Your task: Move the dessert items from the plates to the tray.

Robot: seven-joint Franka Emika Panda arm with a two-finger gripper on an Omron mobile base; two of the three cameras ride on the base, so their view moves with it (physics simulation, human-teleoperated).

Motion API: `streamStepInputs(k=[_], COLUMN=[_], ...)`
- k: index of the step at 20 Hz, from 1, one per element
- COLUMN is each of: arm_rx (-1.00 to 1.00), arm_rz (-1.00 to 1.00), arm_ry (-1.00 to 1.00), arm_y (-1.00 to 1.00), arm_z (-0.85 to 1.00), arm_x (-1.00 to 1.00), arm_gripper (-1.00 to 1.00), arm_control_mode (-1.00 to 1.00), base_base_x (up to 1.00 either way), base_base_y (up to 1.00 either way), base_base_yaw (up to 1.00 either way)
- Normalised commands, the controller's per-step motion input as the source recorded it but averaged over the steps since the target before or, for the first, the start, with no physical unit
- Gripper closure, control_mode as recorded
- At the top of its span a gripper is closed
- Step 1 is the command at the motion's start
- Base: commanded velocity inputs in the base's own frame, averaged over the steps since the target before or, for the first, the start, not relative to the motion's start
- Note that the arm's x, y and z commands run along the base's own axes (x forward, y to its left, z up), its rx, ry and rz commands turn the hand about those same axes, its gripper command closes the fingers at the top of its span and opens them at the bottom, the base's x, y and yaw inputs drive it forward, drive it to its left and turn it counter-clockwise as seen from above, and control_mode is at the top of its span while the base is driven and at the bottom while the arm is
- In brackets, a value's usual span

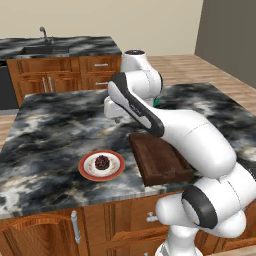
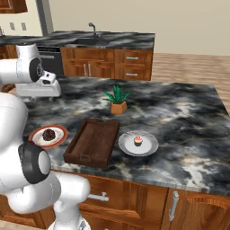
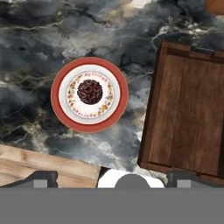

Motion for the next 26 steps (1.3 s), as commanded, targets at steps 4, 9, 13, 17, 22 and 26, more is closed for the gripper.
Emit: streamStepInputs(k=[4, 9, 13, 17, 22, 26], arm_rx=[0.0, 0.0, 0.0, 0.0, 0.01, 0.02], arm_rz=[0.0, 0.0, 0.0, 0.0, 0.0, 0.0], arm_ry=[0.01, 0.0, 0.0, 0.0, -0.06, -0.06], arm_y=[0.0, 0.0, 0.01, 0.18, 0.29, 0.29], arm_z=[-0.22, -0.6, -0.86, -0.47, -0.19, -0.12], arm_x=[0.22, 0.25, 0.18, 0.2, 0.17, 0.13], arm_gripper=[-1.0, -1.0, -1.0, -1.0, -1.0, -1.0], arm_control_mode=[-1.0, -1.0, -1.0, -1.0, -1.0, -1.0], base_base_x=[0.0, 0.0, 0.0, 0.0, 0.0, 0.0], base_base_y=[0.0, 0.0, 0.0, 0.0, 0.0, 0.0], base_base_yaw=[0.0, 0.0, 0.0, 0.0, 0.0, 0.0])
